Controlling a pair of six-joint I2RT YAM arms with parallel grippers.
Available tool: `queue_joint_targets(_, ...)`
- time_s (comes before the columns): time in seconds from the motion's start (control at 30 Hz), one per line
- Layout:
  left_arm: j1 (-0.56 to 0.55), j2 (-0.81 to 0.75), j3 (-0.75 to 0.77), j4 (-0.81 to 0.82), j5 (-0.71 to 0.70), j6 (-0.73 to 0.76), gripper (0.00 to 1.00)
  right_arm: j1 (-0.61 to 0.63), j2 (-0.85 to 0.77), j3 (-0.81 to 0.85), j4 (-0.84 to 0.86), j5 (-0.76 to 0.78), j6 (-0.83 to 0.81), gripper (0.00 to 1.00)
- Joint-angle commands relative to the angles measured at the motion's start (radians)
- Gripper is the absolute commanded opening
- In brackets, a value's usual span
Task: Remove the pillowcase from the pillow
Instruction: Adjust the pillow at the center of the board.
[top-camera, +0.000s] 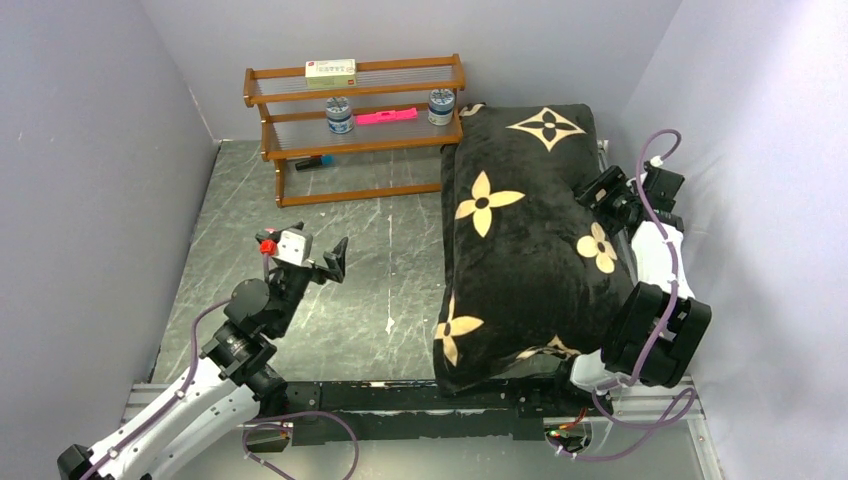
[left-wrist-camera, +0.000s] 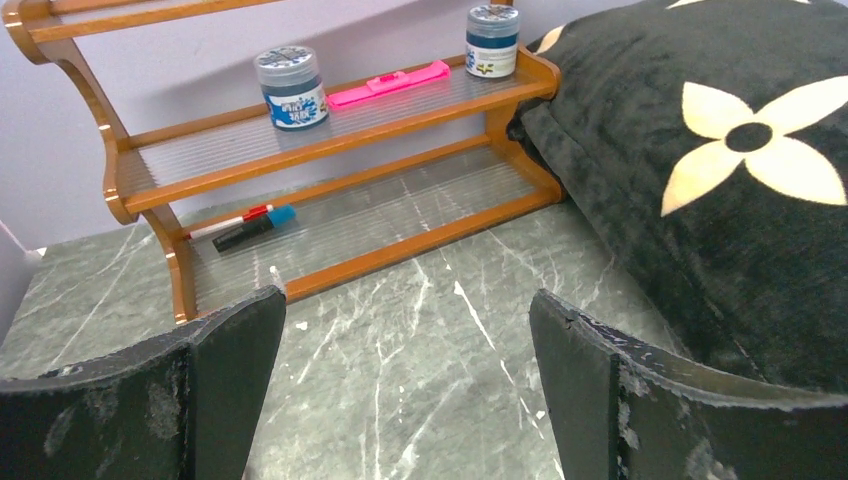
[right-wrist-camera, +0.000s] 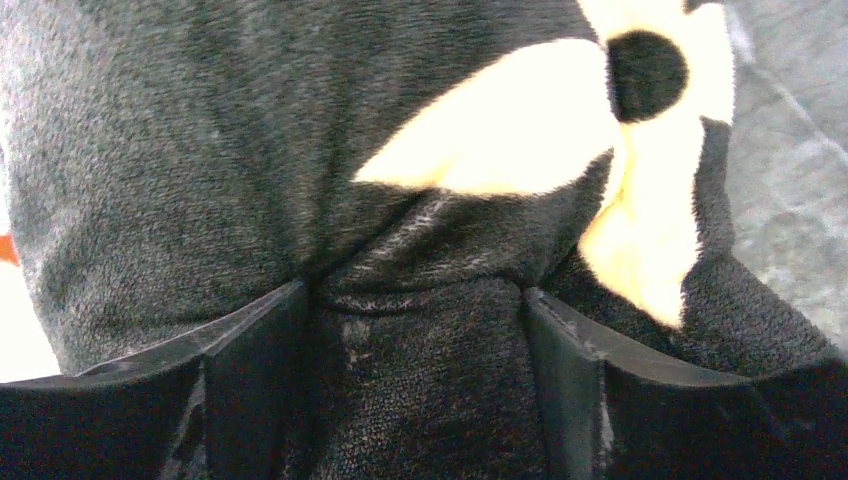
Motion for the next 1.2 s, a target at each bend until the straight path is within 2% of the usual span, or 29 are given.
queue_joint_targets(0.0,-0.004,0.03,0.042,0.009,0.038,-0.004,0.97,0.117,-0.072,-0.039,-0.119,-0.105,-0.037,0.7)
queue_joint_targets(0.13,-0.003,0.067,0.076,-0.033,0.038,-0.022,0.97,0.146,-0.151,-0.068,-0.135,-0.143,-0.021,0.21)
queue_joint_targets(0.23,-0.003,0.115,0.126,-0.091,0.075,-0.04,0.97,0.146,-0.199,-0.05,-0.164,-0.171,-0.012,0.02)
queue_joint_targets(0.37,-0.004,0.249,0.256,-0.223,0.211,-0.035,0.97,0.149,-0.256,0.008,-0.172,-0.226,0.042,0.0)
queue_joint_targets(0.53,-0.004,0.378,0.409,-0.357,0.388,-0.059,0.97,0.221,-0.323,0.004,-0.107,-0.279,0.167,0.0)
queue_joint_targets(0.87,-0.004,0.476,0.457,-0.393,0.645,-0.18,0.97,0.362,-0.469,-0.163,-0.153,-0.286,0.177,0.0)
queue_joint_targets(0.97,-0.008,0.487,0.451,-0.387,0.685,-0.225,0.97,0.368,-0.516,-0.209,-0.143,-0.285,0.18,0.0)
queue_joint_targets(1.17,-0.063,0.554,0.437,-0.445,0.656,-0.304,0.97,0.368,-0.516,-0.18,-0.212,-0.155,0.06,0.0)
